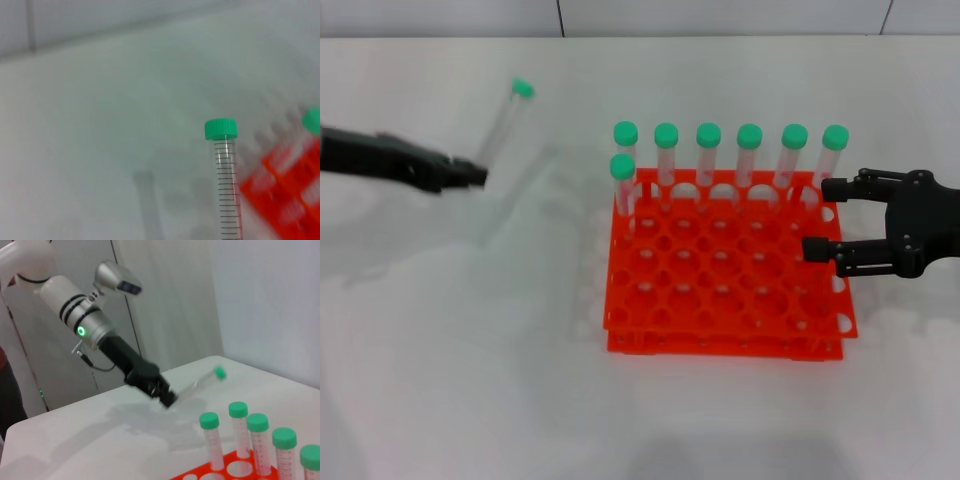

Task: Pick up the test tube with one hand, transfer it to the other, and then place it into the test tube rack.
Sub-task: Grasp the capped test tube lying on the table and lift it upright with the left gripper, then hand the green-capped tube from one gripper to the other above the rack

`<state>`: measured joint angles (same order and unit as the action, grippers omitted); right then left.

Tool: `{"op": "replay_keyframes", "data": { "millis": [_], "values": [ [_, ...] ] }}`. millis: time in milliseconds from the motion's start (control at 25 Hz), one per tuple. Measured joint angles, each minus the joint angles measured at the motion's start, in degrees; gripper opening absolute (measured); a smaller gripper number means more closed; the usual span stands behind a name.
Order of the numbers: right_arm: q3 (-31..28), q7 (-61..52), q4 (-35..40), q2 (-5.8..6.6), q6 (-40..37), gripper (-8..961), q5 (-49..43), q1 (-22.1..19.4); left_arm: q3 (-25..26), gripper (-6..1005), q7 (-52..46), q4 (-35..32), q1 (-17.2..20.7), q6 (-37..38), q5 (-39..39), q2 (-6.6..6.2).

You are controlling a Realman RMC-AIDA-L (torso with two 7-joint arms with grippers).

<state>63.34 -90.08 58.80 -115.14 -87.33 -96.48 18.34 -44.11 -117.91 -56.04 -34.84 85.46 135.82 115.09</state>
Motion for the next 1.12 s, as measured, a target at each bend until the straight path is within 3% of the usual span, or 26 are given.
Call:
{"op": "replay_keyframes", "data": {
  "millis": [360,640,800,1120],
  "values": [
    [-0.1,0.0,0.4,0.00,0.4,859,0.0,0.2,3.3,209,10.6,1.6,0.8,-5.2,-14.8,-0.02],
    [-0.1,0.0,0.5,0.01,0.5,859,0.7,0.2,3.0,212,13.2,8.3,-4.0,-6.7,-17.7,0.10],
    [-0.1,0.0,0.5,0.08,0.4,860,0.7,0.2,2.6,213,15.1,10.2,-6.4,-7.7,-18.3,1.68],
    [-0.1,0.5,0.7,0.09,0.4,860,0.8,0.1,1.1,217,19.0,11.4,-7.4,-7.5,-23.3,3.57]
  ]
}}
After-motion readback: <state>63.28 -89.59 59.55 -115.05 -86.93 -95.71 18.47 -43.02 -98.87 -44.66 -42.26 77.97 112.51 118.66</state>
